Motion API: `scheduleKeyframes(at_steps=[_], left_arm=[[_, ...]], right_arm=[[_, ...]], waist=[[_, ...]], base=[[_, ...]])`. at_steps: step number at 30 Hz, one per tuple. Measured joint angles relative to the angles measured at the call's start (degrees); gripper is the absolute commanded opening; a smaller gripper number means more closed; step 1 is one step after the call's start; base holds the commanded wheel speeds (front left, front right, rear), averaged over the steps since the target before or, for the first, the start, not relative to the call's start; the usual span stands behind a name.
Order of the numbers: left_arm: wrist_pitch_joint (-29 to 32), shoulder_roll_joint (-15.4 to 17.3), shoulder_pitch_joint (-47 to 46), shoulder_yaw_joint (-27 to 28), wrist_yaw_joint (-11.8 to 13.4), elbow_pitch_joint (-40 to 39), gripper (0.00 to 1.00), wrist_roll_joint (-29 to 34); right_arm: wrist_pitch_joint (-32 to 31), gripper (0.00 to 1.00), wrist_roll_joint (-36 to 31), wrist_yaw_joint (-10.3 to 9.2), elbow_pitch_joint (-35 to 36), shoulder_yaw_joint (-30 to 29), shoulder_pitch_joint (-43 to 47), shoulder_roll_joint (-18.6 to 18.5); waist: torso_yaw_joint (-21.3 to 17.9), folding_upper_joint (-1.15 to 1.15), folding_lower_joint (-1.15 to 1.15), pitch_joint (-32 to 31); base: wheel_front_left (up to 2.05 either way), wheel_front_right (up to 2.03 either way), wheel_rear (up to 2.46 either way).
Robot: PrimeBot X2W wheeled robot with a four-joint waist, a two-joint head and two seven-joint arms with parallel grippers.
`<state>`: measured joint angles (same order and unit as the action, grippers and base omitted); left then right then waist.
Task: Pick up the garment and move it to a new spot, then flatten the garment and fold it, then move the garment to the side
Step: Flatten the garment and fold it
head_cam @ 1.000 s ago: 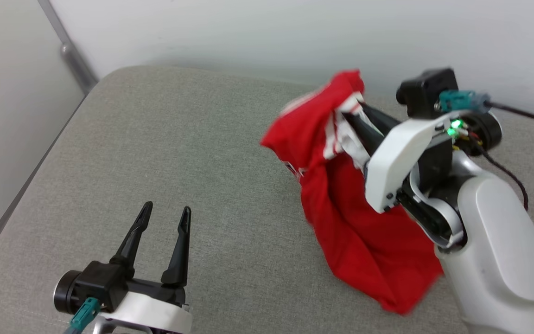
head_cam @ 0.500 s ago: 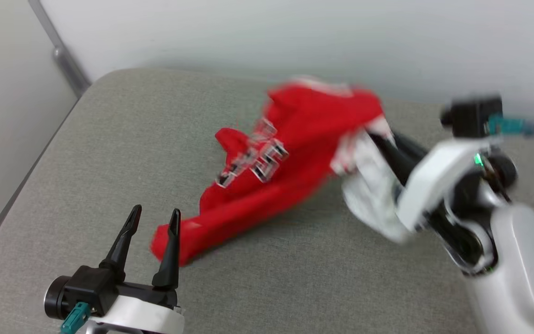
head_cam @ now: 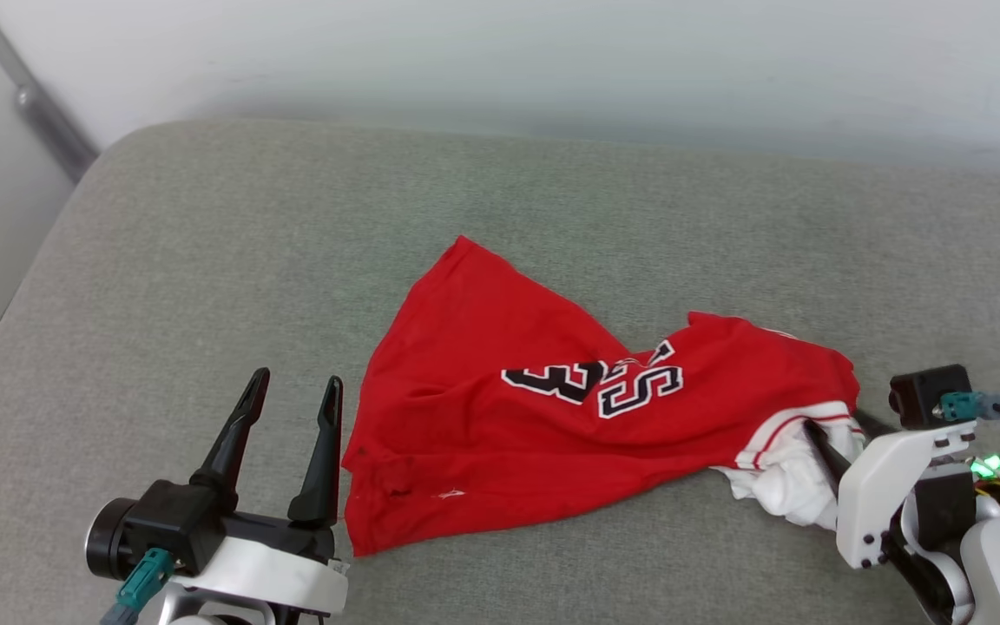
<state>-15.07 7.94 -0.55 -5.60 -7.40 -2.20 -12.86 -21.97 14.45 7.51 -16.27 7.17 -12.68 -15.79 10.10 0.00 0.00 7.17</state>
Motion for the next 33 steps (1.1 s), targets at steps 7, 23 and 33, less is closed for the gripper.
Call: scheduleKeyframes(at_steps=[7, 23, 33], left_arm=[[0.0, 0.1, -0.6, 0.1, 0.0, -0.2, 1.00, 0.0], [0.5, 3.0, 0.8, -3.4, 0.0, 3.5, 1.00, -1.9], [31.2, 9.4, 0.3, -7.3, 0.4, 2.0, 1.00, -6.7]], right_arm=[[8.4, 1.00, 1.1, -0.01, 6.8, -2.6, -1.5, 1.7], [29.3, 1.00, -0.2, -0.01, 24.1, -10.4, 8.1, 10.2], [28.1, 1.00, -1.9, -0.01, 25.3, -12.1, 8.0, 11.1]], waist=[[-2.3, 0.00, 0.00, -0.6], [-5.2, 0.00, 0.00, -1.1], [-5.3, 0.00, 0.00, 1.1]], base=[[0.00, 0.00, 0.00], [0.00, 0.00, 0.00], [0.00, 0.00, 0.00]])
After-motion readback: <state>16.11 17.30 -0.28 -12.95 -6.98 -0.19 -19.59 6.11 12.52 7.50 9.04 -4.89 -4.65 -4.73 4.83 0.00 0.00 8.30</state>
